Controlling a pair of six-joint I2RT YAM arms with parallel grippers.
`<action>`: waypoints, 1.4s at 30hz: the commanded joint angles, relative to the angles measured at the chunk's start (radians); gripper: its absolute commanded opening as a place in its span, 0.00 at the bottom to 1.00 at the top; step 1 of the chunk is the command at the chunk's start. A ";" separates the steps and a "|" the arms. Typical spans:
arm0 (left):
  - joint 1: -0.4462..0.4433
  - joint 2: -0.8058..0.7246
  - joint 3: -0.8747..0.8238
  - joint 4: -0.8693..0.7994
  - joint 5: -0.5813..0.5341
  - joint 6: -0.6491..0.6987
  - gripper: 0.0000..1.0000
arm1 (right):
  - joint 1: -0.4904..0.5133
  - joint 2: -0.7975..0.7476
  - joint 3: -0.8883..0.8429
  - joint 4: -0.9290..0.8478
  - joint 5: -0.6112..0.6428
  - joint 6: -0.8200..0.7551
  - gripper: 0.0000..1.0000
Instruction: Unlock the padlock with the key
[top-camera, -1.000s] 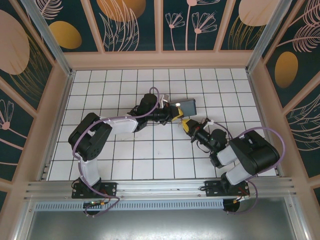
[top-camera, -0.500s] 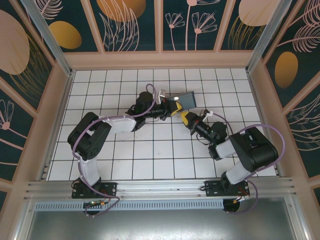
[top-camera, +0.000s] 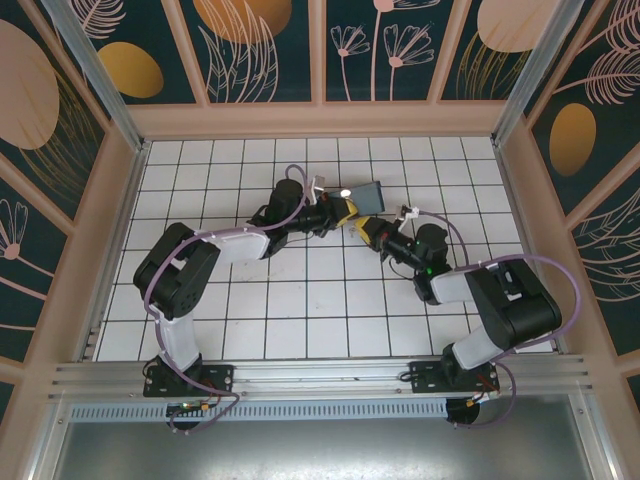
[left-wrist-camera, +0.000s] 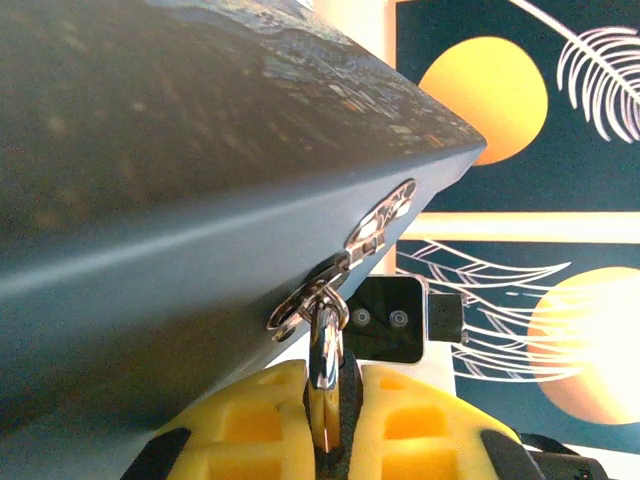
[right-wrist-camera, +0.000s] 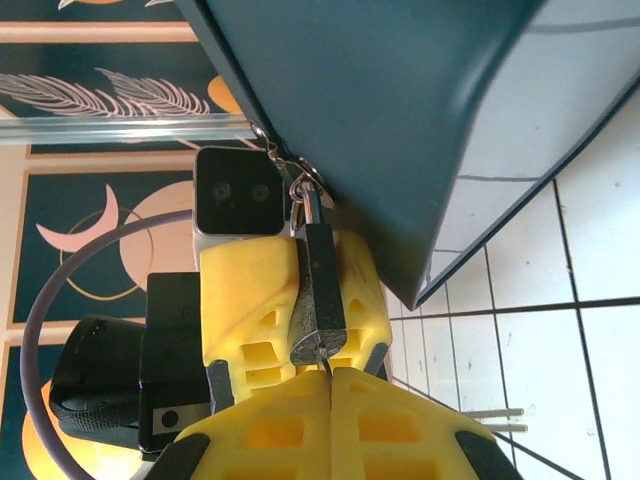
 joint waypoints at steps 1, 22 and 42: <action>-0.083 0.005 -0.019 0.094 0.254 -0.051 0.00 | 0.029 0.046 0.107 0.188 0.003 0.023 0.02; -0.067 -0.051 -0.065 0.135 0.224 -0.092 0.00 | -0.040 -0.068 0.041 -0.015 -0.004 -0.101 0.24; -0.033 -0.053 -0.035 0.006 0.199 -0.053 0.00 | -0.051 -0.517 0.119 -0.980 0.107 -0.714 0.26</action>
